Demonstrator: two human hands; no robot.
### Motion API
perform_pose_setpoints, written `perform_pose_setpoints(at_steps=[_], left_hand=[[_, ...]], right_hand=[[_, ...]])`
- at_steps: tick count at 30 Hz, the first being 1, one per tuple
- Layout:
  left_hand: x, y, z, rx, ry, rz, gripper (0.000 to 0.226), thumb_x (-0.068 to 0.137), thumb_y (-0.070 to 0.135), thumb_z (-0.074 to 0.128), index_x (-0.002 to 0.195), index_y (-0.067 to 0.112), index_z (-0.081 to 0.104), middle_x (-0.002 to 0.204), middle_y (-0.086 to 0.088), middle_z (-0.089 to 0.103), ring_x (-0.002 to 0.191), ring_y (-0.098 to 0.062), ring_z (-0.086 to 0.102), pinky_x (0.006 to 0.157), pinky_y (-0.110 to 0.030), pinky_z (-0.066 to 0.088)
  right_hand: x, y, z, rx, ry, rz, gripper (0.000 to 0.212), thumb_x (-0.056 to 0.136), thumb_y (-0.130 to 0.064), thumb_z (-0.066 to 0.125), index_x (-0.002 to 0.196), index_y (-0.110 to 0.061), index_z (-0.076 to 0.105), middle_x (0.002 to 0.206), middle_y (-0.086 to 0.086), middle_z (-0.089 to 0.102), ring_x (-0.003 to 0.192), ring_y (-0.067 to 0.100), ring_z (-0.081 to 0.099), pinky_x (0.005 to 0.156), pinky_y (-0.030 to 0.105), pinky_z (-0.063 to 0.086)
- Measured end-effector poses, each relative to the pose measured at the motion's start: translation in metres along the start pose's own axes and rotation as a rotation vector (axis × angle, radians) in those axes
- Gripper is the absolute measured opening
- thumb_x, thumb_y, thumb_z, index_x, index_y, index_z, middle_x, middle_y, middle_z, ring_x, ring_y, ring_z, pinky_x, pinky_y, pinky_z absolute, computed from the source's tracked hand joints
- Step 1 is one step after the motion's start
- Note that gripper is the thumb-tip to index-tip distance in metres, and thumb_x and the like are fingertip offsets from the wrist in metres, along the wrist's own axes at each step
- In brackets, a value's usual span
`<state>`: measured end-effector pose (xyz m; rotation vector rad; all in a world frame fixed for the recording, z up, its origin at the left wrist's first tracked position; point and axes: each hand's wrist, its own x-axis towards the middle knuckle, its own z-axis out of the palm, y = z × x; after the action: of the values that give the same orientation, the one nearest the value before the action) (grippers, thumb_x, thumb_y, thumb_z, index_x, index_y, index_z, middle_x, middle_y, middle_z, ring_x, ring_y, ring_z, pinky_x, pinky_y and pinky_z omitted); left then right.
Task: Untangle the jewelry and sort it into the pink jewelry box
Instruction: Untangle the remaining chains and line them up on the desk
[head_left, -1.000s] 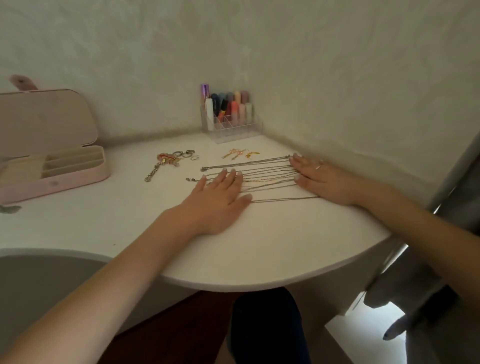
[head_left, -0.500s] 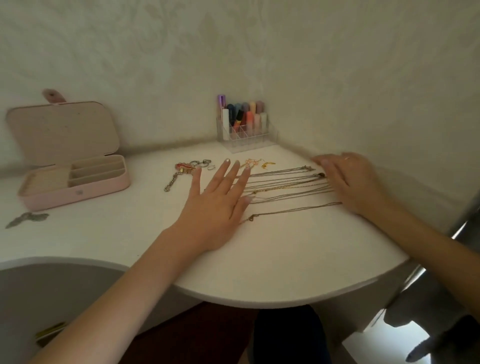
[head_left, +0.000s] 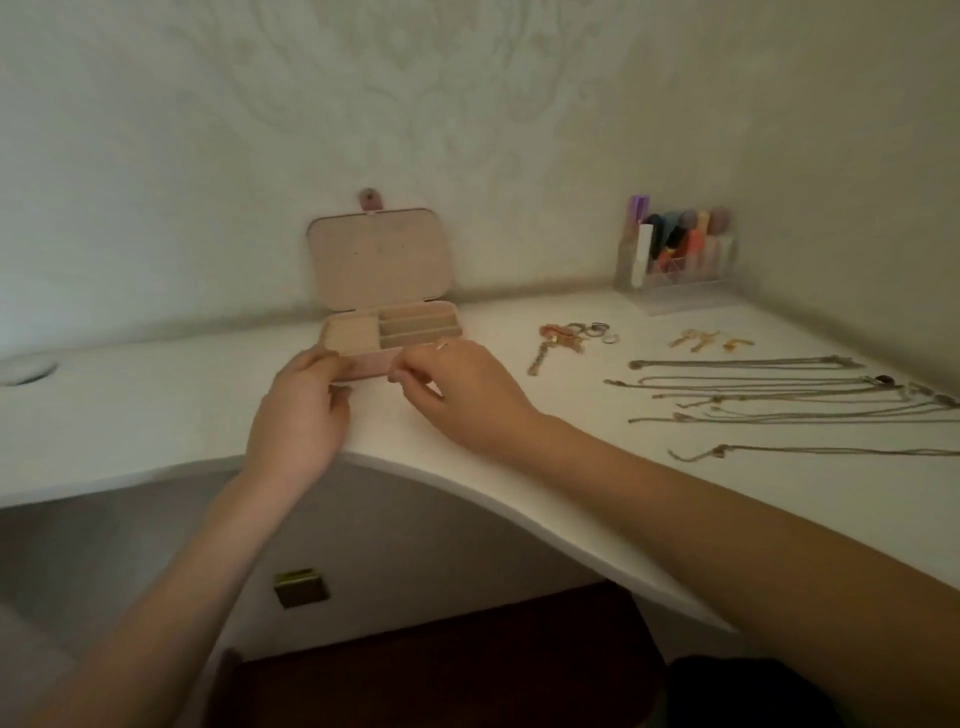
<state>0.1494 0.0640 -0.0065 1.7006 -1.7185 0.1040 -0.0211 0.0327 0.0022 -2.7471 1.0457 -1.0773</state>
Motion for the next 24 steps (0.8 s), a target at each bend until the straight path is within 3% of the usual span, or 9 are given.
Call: perform_pose_setpoints(at_steps=[4,9,15,17,19,21,24], left_hand=[[0.003,-0.026,-0.006,-0.078,0.018,-0.063,0.017,0.082,0.008,0.066,0.098,0.006,0.073,0.102,-0.016,0.071,0.1,-0.031,0.063,0.084,-0.029,0.042],[0.014,-0.029,0.002,-0.103,0.05,-0.133,0.01,0.083,0.01,0.066,0.086,0.004,0.073,0.087,-0.015,0.071,0.087,-0.03,0.064,0.074,-0.029,0.041],[0.017,-0.038,0.005,-0.166,0.051,-0.134,0.013,0.089,0.017,0.06,0.084,0.007,0.066,0.085,-0.007,0.066,0.081,-0.021,0.057,0.066,-0.026,0.033],[0.019,-0.04,0.003,-0.251,0.038,-0.187,0.015,0.094,0.02,0.052,0.087,0.009,0.06,0.088,-0.004,0.063,0.082,-0.019,0.054,0.065,-0.024,0.03],[0.021,-0.045,-0.001,-0.427,0.021,-0.257,0.019,0.098,0.022,0.044,0.089,0.011,0.056,0.094,-0.005,0.067,0.089,-0.02,0.06,0.076,-0.027,0.039],[0.021,-0.049,-0.005,-0.634,0.004,-0.318,0.025,0.101,0.023,0.038,0.085,0.014,0.054,0.09,-0.004,0.068,0.093,-0.018,0.064,0.089,-0.033,0.044],[0.022,-0.049,-0.01,-0.78,-0.012,-0.357,0.028,0.102,0.021,0.036,0.083,0.011,0.055,0.081,-0.001,0.065,0.083,-0.009,0.064,0.092,-0.029,0.045]], right_hand=[[0.033,-0.017,0.043,0.078,-0.093,0.074,0.024,0.091,-0.02,0.056,0.112,-0.019,0.067,0.103,0.011,0.07,0.095,0.031,0.062,0.074,0.036,0.048],[0.054,-0.005,0.067,0.024,-0.15,0.128,0.023,0.085,-0.026,0.059,0.102,-0.017,0.073,0.095,0.011,0.072,0.09,0.029,0.064,0.074,0.04,0.05],[0.055,-0.009,0.064,0.13,-0.102,0.181,0.011,0.083,-0.013,0.062,0.088,-0.007,0.069,0.087,0.01,0.069,0.082,0.024,0.061,0.072,0.035,0.046],[0.053,-0.011,0.058,0.291,-0.028,0.254,0.003,0.08,-0.007,0.064,0.083,-0.005,0.065,0.078,0.004,0.066,0.072,0.015,0.059,0.066,0.023,0.045],[0.054,-0.01,0.053,0.499,0.055,0.373,0.008,0.08,-0.003,0.066,0.079,-0.009,0.061,0.072,-0.002,0.062,0.063,0.003,0.056,0.062,0.009,0.042],[0.055,-0.011,0.047,0.773,0.109,0.489,0.019,0.082,0.001,0.064,0.074,-0.013,0.054,0.073,0.002,0.064,0.063,0.003,0.059,0.067,0.015,0.049],[0.055,-0.013,0.041,1.214,0.197,0.639,0.024,0.088,0.008,0.056,0.076,-0.011,0.047,0.078,0.011,0.067,0.064,0.011,0.066,0.068,0.024,0.056]])
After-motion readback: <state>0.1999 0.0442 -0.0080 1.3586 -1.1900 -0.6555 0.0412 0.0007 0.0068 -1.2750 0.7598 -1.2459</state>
